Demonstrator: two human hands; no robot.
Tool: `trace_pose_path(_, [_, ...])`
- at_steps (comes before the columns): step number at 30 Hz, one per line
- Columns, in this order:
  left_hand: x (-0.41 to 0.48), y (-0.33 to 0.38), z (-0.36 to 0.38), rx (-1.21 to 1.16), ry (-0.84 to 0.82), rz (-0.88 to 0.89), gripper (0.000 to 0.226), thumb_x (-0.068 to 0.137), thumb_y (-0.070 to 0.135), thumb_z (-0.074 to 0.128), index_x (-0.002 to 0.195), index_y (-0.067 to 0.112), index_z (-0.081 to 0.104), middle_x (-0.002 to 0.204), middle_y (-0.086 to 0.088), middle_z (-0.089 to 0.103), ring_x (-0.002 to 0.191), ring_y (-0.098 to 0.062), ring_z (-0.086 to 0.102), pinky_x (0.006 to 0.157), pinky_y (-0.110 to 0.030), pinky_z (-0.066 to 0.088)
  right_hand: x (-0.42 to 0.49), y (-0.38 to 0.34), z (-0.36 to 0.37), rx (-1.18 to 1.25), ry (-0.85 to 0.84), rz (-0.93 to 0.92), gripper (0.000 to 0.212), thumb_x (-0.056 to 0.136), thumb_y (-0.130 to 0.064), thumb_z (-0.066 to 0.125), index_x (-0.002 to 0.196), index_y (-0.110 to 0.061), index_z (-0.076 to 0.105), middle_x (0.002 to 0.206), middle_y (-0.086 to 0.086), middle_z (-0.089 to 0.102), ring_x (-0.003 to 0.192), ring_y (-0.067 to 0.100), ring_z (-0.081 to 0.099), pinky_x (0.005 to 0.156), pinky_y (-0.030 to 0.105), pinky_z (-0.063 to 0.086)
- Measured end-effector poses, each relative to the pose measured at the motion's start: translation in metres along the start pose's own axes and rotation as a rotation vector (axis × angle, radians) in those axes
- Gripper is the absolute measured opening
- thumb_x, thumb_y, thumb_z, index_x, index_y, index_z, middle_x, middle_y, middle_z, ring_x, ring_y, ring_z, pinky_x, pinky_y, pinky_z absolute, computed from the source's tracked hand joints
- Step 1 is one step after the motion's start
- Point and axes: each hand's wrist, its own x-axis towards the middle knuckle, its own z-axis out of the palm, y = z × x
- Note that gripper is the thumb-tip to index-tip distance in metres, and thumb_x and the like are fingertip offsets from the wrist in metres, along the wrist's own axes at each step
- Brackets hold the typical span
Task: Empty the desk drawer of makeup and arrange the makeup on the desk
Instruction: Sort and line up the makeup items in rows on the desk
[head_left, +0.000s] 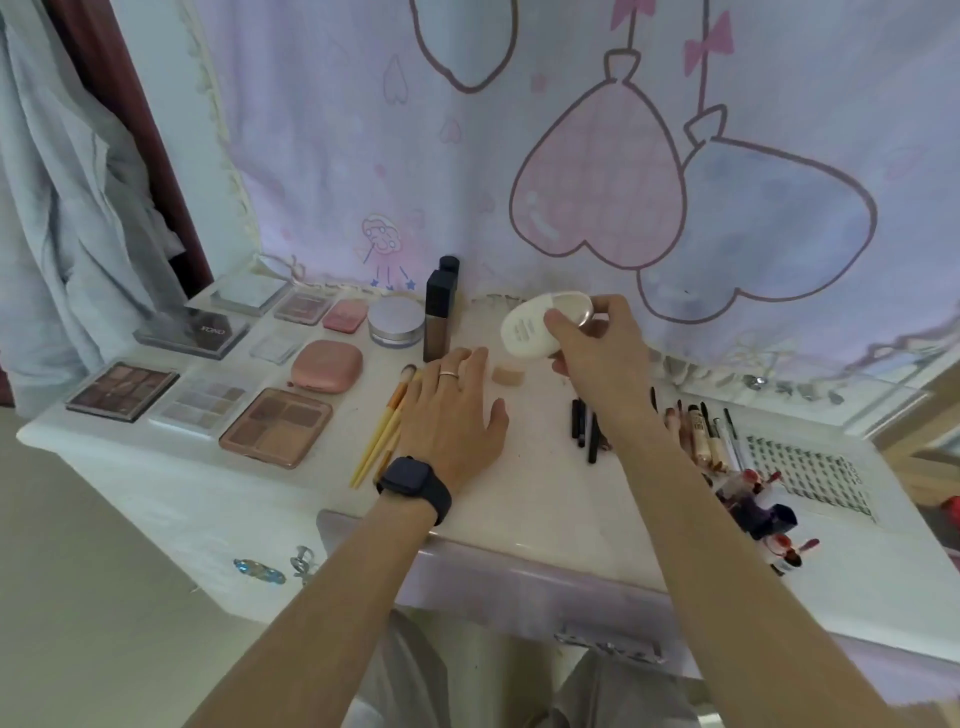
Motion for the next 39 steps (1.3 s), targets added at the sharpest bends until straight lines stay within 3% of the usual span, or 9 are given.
trace_pose_path(3, [-0.009,0.005,-0.008,-0.193,0.117,0.231,0.069,0.082,0.043,0.062,0.142,0.015,0.044,0.138,-0.005,0.052,0.118,-0.024,0.051,0.099,-0.033,0.036,-0.054,0.015,-0.021,0.141,-0.006,0.099,0.025,0.088,-0.033,0.076,0.101,-0.026,0.055,0.103,0.000,0.067,0.084,0.011,0.073,0.073,0.034,0.063])
trace_pose_path(6, [-0.029,0.013,-0.011,-0.257,0.059,0.460,0.072,0.083,0.042,0.065,0.146,0.018,0.037,0.139,-0.004,0.052,0.117,-0.025,0.053,0.094,-0.038,0.046,-0.097,0.037,-0.036,0.280,-0.023,0.227,0.025,0.090,-0.032,0.076,0.102,-0.023,0.056,0.109,0.003,0.067,0.093,0.018,0.074,0.068,0.026,0.061])
trace_pose_path(11, [-0.047,0.023,-0.016,-0.156,0.025,0.678,0.056,0.093,0.049,0.053,0.135,0.012,0.053,0.123,-0.009,0.064,0.096,-0.030,0.063,0.076,-0.039,0.053,-0.128,0.064,-0.057,0.202,-0.053,0.285,0.030,0.090,-0.054,0.063,0.100,-0.025,0.061,0.076,-0.013,0.069,0.060,-0.001,0.062,0.051,0.016,0.049])
trace_pose_path(17, [-0.058,0.058,-0.022,-0.483,-0.134,0.335,0.048,0.088,0.063,0.046,0.116,0.023,0.046,0.099,0.001,0.061,0.065,-0.017,0.053,0.056,-0.029,0.046,-0.117,0.068,-0.061,0.152,-0.160,0.338,0.046,0.084,-0.070,0.043,0.072,-0.031,0.063,0.055,-0.013,0.051,0.049,0.002,0.046,0.052,0.023,0.038])
trace_pose_path(23, [-0.054,0.059,-0.013,-0.456,-0.255,0.219,0.062,0.083,0.073,0.036,0.105,0.018,0.054,0.081,0.010,0.056,0.064,-0.013,0.053,0.053,-0.022,0.039,-0.113,0.074,-0.057,-0.007,-0.099,0.256,0.047,0.081,-0.062,0.032,0.085,-0.024,0.060,0.076,-0.012,0.059,0.063,-0.003,0.052,0.064,0.030,0.037])
trace_pose_path(26, [-0.052,0.055,-0.011,-0.621,-0.319,0.065,0.054,0.086,0.075,0.034,0.086,0.024,0.052,0.065,0.004,0.064,0.059,-0.008,0.063,0.049,-0.023,0.045,-0.120,0.079,-0.056,0.012,-0.073,0.145,0.027,0.093,-0.046,0.039,0.095,-0.027,0.058,0.074,-0.016,0.060,0.061,-0.001,0.053,0.056,0.021,0.041])
trace_pose_path(30, [-0.040,0.050,-0.011,-0.888,-0.389,-0.132,0.060,0.090,0.074,0.039,0.070,0.023,0.064,0.056,-0.004,0.065,0.051,-0.010,0.061,0.053,-0.015,0.043,-0.129,0.088,-0.063,0.068,-0.189,-0.008,0.014,0.106,-0.039,0.046,0.116,-0.031,0.053,0.080,-0.003,0.058,0.056,0.011,0.049,0.047,0.032,0.042])
trace_pose_path(35, [-0.035,0.049,-0.012,-1.013,-0.384,-0.235,0.055,0.085,0.073,0.046,0.062,0.026,0.063,0.055,-0.003,0.062,0.047,-0.014,0.055,0.047,-0.020,0.042,-0.127,0.082,-0.073,0.213,-0.317,0.073,0.025,0.101,-0.035,0.059,0.125,-0.043,0.057,0.080,-0.004,0.065,0.051,0.011,0.056,0.047,0.025,0.047])
trace_pose_path(39, [-0.036,0.052,-0.014,-0.975,-0.387,-0.240,0.050,0.085,0.071,0.047,0.058,0.030,0.058,0.054,0.005,0.058,0.044,-0.012,0.053,0.044,-0.021,0.041,-0.122,0.076,-0.075,0.312,-0.311,0.164,0.021,0.104,-0.046,0.049,0.112,-0.037,0.066,0.085,-0.002,0.070,0.055,0.018,0.062,0.050,0.031,0.055])
